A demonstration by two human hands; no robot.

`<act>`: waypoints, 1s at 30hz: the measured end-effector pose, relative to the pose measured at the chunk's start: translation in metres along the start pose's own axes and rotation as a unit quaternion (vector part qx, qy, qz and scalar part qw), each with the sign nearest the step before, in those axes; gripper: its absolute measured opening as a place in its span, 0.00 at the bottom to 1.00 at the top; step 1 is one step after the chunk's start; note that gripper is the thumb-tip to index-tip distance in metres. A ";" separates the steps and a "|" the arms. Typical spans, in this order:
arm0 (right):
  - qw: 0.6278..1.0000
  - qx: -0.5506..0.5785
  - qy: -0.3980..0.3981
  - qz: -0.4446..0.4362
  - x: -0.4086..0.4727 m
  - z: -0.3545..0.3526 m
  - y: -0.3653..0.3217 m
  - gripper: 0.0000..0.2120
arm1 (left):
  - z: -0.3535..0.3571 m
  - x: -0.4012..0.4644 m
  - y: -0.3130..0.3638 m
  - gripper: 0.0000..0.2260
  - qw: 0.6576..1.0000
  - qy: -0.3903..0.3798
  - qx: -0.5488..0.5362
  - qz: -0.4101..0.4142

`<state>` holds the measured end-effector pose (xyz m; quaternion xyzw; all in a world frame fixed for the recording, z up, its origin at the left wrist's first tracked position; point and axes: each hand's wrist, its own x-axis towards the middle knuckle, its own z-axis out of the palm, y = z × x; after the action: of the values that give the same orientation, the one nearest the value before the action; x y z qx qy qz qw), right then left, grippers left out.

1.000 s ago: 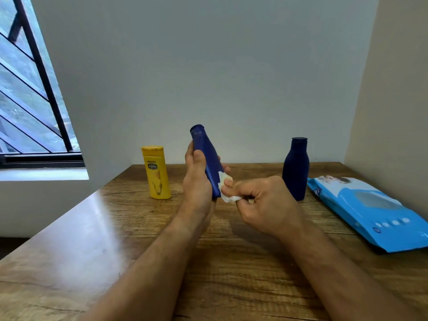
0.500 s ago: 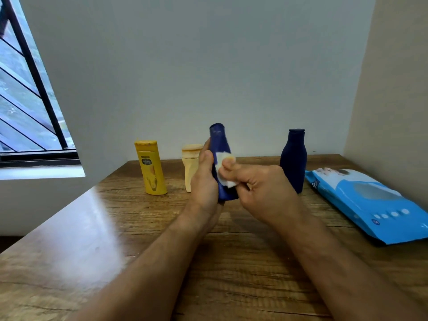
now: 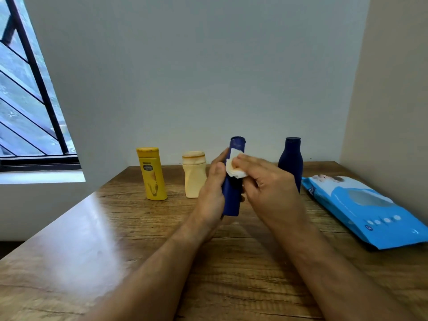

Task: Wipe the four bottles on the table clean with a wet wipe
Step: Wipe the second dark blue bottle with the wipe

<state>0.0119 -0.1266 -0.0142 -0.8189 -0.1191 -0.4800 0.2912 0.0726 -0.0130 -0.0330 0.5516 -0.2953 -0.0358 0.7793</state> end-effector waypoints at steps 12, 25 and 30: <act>0.977 -0.042 -0.206 -0.043 -0.008 0.001 -0.007 0.15 | -0.014 0.006 0.012 0.20 0.990 0.104 -0.082 -0.051; 0.999 -0.032 0.006 0.020 0.001 -0.005 0.001 0.13 | -0.001 0.000 0.008 0.17 0.996 0.010 0.090 -0.027; 0.984 -0.018 -0.176 -0.015 -0.006 -0.003 -0.005 0.14 | -0.011 0.003 0.012 0.18 0.995 0.084 0.039 -0.026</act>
<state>0.0046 -0.1238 -0.0168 -0.8936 -0.1723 -0.3352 0.2439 0.0771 -0.0006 -0.0239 0.5904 -0.2159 0.0022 0.7777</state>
